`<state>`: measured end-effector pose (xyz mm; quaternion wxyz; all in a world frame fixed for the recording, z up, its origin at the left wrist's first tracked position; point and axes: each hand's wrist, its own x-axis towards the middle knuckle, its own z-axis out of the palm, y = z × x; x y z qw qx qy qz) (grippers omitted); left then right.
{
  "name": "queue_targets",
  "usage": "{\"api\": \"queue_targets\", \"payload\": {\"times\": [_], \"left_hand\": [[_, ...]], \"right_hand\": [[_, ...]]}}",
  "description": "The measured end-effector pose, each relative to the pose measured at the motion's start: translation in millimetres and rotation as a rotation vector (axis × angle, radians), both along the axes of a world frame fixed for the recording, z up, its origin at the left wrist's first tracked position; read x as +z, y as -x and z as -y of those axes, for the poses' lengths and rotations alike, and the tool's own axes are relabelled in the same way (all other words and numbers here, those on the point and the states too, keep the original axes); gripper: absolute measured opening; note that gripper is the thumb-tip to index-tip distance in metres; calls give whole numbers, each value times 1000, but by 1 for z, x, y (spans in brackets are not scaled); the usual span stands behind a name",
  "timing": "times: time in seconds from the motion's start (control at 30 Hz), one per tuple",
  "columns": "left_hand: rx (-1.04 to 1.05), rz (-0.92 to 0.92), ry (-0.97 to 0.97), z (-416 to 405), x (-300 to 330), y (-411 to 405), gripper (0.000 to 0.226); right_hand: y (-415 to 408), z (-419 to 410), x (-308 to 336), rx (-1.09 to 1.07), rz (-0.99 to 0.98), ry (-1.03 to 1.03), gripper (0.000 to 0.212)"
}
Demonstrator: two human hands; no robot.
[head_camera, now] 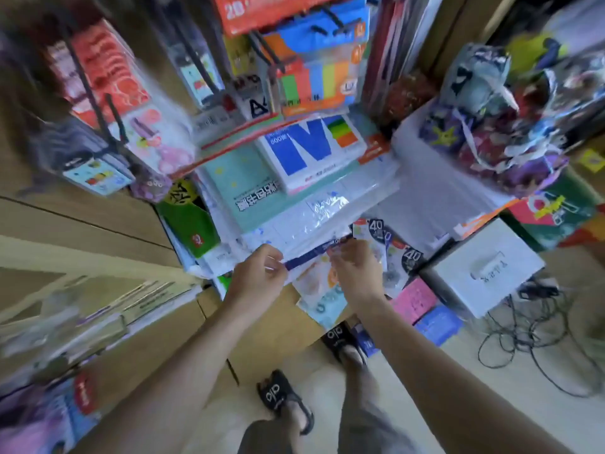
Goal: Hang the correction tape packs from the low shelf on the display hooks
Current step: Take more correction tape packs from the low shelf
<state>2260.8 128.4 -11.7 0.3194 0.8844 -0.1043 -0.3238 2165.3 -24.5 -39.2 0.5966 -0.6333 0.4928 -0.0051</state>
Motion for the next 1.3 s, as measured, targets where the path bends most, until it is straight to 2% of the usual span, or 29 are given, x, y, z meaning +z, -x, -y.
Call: {"api": "queue_targets", "payload": {"times": [0.13,0.33,0.53,0.7,0.77,0.83,0.93,1.0,1.1,1.13,1.2,1.3], "left_hand": [[-44,-146,-141,-2,-83,13,30],[-192,-229,-297,10,-173,22,60],[-275,-277,-303,37,-245,34,82],[-313,-245,-315,44,-288,37,112],[-342,-221,-323,47,-298,34,119],[-353,-212,-328,50,-307,29,119],[-345,-209,-353,59,-318,20,109],[-347,-181,-376,64,-323,16,105],[-346,-150,-391,72,-329,12,101],[-345,-133,-408,74,-331,12,98],[-349,-74,-440,79,-333,14,88],[-361,-20,-462,83,-334,18,79]], "right_hand": [[37,-8,-103,-74,-266,-166,22],[70,-7,-208,-67,-464,-202,29],[65,2,-267,-167,-465,-358,75],[55,8,-294,-240,-408,-395,80],[50,12,-289,-230,-415,-367,64],[50,19,-289,-257,-427,-218,40],[49,37,-278,-376,-387,105,32],[51,54,-274,-362,-425,283,39],[58,83,-279,-98,-622,474,69],[60,91,-281,-11,-676,496,82],[62,100,-286,10,-716,440,96],[60,107,-290,-56,-702,371,98]]}}
